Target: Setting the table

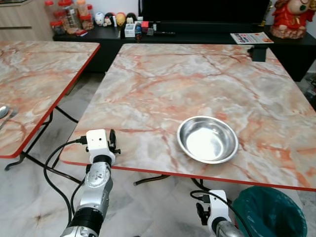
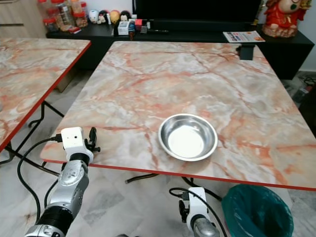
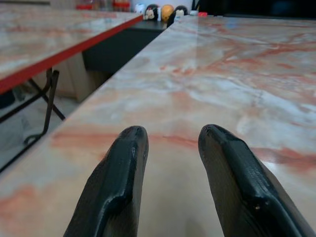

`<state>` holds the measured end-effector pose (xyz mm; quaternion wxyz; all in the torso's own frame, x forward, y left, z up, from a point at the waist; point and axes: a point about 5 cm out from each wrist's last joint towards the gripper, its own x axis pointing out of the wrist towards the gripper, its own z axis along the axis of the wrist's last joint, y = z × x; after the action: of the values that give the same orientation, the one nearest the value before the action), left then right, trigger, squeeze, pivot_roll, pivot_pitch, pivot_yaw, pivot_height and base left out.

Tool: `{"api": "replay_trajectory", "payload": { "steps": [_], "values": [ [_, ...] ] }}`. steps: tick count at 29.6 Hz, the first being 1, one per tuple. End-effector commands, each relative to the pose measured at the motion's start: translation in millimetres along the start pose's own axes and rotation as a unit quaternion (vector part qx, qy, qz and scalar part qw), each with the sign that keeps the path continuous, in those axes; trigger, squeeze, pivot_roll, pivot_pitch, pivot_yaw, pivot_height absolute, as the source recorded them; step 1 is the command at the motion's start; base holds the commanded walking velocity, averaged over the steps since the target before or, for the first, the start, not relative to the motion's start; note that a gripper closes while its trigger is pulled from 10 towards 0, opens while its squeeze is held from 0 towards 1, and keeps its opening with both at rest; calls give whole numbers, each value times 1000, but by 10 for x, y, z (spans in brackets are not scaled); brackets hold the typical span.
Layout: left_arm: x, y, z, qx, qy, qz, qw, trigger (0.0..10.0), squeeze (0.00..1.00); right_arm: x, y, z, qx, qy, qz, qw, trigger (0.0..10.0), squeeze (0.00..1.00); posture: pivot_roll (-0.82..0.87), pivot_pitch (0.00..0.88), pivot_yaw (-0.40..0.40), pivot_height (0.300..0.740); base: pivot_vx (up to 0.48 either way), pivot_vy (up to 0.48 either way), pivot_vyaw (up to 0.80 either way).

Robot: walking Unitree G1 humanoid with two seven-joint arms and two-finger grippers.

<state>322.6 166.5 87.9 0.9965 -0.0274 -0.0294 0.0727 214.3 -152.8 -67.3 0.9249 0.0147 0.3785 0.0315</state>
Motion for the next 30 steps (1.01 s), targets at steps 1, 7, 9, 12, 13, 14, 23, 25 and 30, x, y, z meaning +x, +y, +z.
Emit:
{"api": "replay_trajectory", "payload": {
  "steps": [1, 7, 9, 12, 13, 14, 23, 25, 30],
  "values": [
    [45, -90, 72, 3, -18, -12, 1000, 10000, 0, -15, -40, -35, 1, 3, -4, 1000, 10000, 0, -31, 43, 60, 728, 0, 345, 0],
    [71, -115, 147, -3, -33, -13, 999, 10000, 0, -16, -42, -35, 2, 2, -5, 1000, 10000, 0, -31, 41, 61, 728, 0, 344, 0],
    [79, -120, 172, -3, -39, -14, 999, 10000, 0, -16, -42, -35, 2, 2, -5, 1000, 10000, 0, -29, 41, 60, 728, 0, 343, 0],
    [87, -117, 201, -2, -46, -15, 999, 10000, 0, -15, -39, -34, 1, 2, -4, 1000, 10000, 0, -29, 41, 61, 728, 0, 345, 0],
    [87, -113, 206, -2, -47, -14, 999, 10000, 0, -14, -38, -33, 1, 2, -4, 1000, 10000, 0, -27, 41, 61, 728, 0, 349, 0],
    [85, -106, 210, -1, -48, -13, 999, 10000, 0, -14, -37, -32, 1, 2, -4, 1000, 10000, 0, -27, 41, 61, 728, 0, 345, 0],
    [-22, 2, 101, 27, -35, -15, 999, 10000, 0, -14, -34, -34, 3, 3, -4, 1000, 10000, 0, -20, 43, 63, 728, 0, 346, 0],
    [-68, 40, 43, 42, -27, -18, 999, 10000, 0, -14, -33, -34, 4, 3, -4, 1000, 10000, 0, -20, 44, 66, 728, 0, 345, 0],
    [-187, 144, -76, 60, -8, -19, 998, 10000, 0, -16, -35, -39, 7, 3, -5, 1000, 10000, 0, -19, 45, 68, 728, 0, 348, 0]
  ]
}}
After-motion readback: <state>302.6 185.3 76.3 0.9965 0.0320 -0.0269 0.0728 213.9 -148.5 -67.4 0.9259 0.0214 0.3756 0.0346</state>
